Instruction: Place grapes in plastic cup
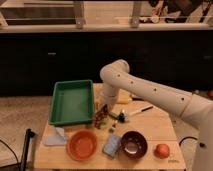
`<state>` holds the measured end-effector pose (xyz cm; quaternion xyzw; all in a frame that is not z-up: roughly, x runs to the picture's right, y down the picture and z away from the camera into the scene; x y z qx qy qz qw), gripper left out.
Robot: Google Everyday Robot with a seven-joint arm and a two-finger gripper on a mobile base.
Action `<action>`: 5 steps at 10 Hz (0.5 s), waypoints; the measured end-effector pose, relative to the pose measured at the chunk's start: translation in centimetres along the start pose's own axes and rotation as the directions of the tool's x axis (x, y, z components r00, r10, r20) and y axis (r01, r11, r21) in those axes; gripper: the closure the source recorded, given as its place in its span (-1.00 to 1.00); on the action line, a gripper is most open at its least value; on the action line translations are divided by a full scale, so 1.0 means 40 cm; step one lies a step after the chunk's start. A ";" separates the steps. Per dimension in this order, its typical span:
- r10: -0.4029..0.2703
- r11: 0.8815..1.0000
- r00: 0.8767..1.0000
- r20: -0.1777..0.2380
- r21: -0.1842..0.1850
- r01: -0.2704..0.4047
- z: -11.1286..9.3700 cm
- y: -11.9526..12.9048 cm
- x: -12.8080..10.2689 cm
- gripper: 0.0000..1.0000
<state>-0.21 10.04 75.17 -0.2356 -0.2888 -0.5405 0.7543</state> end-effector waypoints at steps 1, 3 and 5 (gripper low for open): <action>-0.007 1.000 1.000 0.003 0.000 0.007 0.002 -0.008 0.001 1.00; -0.008 1.000 1.000 0.003 0.003 0.008 0.004 -0.020 0.009 1.00; -0.002 1.000 1.000 0.003 0.008 0.002 0.004 -0.024 0.020 1.00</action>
